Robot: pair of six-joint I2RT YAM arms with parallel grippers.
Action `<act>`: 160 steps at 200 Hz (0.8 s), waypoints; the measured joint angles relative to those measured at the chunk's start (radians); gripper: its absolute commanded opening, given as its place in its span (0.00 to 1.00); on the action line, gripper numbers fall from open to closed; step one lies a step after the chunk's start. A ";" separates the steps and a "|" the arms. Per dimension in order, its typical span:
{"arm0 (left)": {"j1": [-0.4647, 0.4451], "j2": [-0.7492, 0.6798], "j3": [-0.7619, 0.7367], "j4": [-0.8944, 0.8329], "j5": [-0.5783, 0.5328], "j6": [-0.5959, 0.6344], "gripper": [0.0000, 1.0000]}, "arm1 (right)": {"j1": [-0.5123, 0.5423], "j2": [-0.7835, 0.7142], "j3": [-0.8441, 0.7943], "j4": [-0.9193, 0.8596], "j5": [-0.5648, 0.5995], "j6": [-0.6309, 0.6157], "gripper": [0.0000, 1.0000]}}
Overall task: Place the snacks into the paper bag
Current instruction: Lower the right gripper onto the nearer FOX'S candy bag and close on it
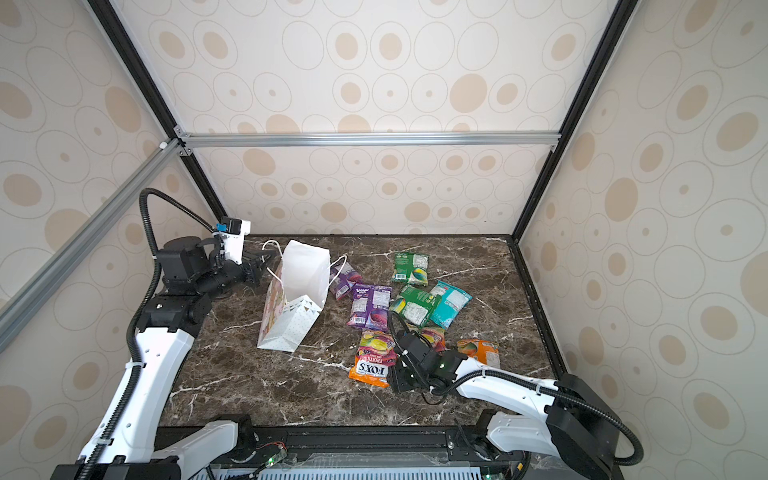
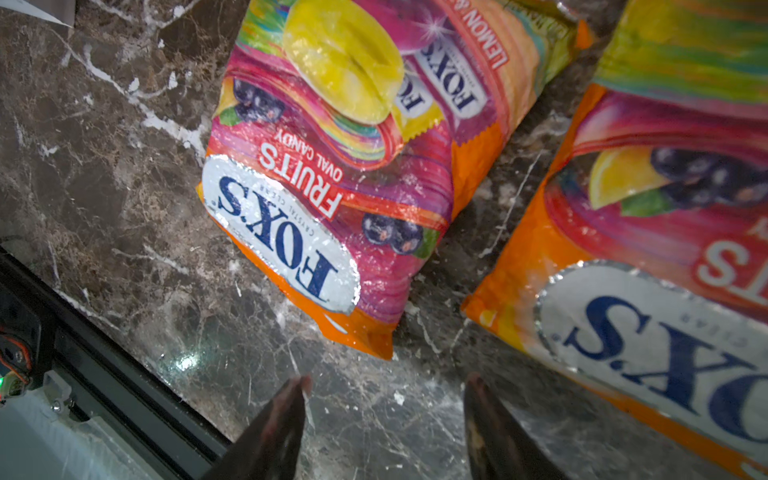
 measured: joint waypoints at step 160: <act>0.000 -0.002 -0.049 0.031 0.073 -0.028 0.00 | 0.000 0.103 -0.021 0.181 0.029 0.035 0.54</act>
